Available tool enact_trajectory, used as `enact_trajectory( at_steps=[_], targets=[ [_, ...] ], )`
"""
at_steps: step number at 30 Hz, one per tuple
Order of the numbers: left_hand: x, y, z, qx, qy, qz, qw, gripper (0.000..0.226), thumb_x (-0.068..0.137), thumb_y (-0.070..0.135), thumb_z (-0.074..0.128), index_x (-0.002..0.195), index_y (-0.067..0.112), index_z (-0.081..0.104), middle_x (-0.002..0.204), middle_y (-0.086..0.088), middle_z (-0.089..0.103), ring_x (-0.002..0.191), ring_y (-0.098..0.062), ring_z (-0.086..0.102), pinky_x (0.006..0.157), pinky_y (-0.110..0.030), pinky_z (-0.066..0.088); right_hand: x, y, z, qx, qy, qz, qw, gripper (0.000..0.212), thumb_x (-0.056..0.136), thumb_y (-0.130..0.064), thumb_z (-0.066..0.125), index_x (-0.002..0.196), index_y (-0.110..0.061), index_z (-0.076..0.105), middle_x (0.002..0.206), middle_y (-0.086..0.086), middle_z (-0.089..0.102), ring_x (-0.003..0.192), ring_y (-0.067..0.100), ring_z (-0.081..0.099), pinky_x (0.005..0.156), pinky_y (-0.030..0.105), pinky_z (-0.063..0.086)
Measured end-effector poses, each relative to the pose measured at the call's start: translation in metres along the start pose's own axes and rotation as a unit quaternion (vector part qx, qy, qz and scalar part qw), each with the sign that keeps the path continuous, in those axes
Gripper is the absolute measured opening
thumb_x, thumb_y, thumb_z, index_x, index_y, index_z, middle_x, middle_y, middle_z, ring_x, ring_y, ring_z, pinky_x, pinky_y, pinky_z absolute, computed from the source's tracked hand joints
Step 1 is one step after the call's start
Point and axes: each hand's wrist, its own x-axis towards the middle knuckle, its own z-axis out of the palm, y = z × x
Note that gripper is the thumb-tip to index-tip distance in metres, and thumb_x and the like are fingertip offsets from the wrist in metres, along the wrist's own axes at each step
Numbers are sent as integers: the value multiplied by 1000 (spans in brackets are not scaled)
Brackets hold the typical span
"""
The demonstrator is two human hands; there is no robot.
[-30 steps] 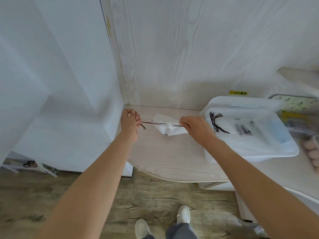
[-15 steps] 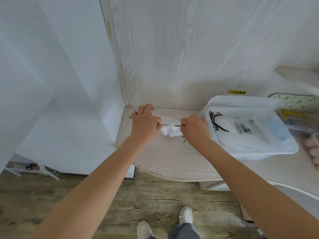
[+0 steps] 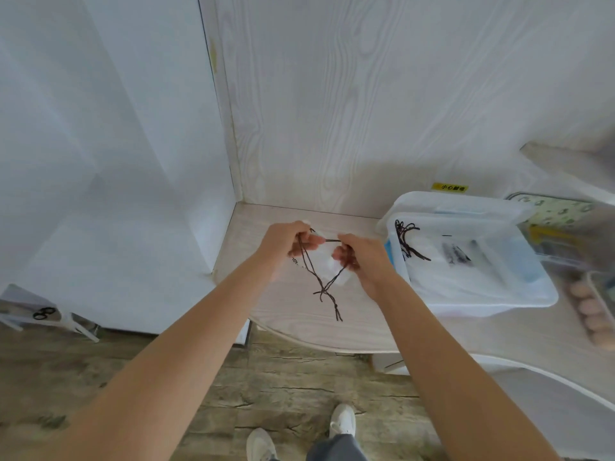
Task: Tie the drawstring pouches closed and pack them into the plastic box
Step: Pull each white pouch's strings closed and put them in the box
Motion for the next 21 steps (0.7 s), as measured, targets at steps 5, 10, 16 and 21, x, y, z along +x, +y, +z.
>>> enact_trajectory(
  at_steps=[5, 10, 16, 21],
  targets=[
    [-6, -9, 1, -180, -51, -18, 982, 19, 94, 16, 47, 76, 14, 52, 91, -3, 73, 85, -12, 67, 78, -22, 43, -12, 3, -7, 188, -101, 21, 977, 22, 95, -13, 45, 80, -9, 61, 79, 2, 73, 68, 10, 68, 58, 17, 49],
    [-10, -14, 7, -223, -85, 4, 971, 22, 98, 20, 42, 88, 10, 60, 113, -4, 66, 104, -13, 61, 85, -21, 47, -22, 13, 3, 217, -160, 6, 963, 19, 94, -5, 47, 95, -1, 65, 91, 9, 72, 83, 13, 70, 64, 16, 53],
    [-13, -8, 14, -270, -92, 11, 958, 24, 98, 19, 44, 94, 8, 65, 116, -2, 65, 109, -10, 59, 88, -16, 44, -29, 17, 17, 285, -173, 15, 943, 16, 94, -5, 48, 94, 1, 63, 87, 11, 70, 81, 16, 70, 72, 19, 56],
    [-11, -7, 18, -230, -69, 16, 971, 24, 97, 25, 45, 95, 11, 65, 108, 3, 68, 110, -7, 59, 71, -15, 48, -33, 13, 16, 243, -192, 1, 951, 17, 94, -5, 48, 85, -1, 62, 79, 8, 69, 82, 18, 68, 84, 24, 54]
  ],
)
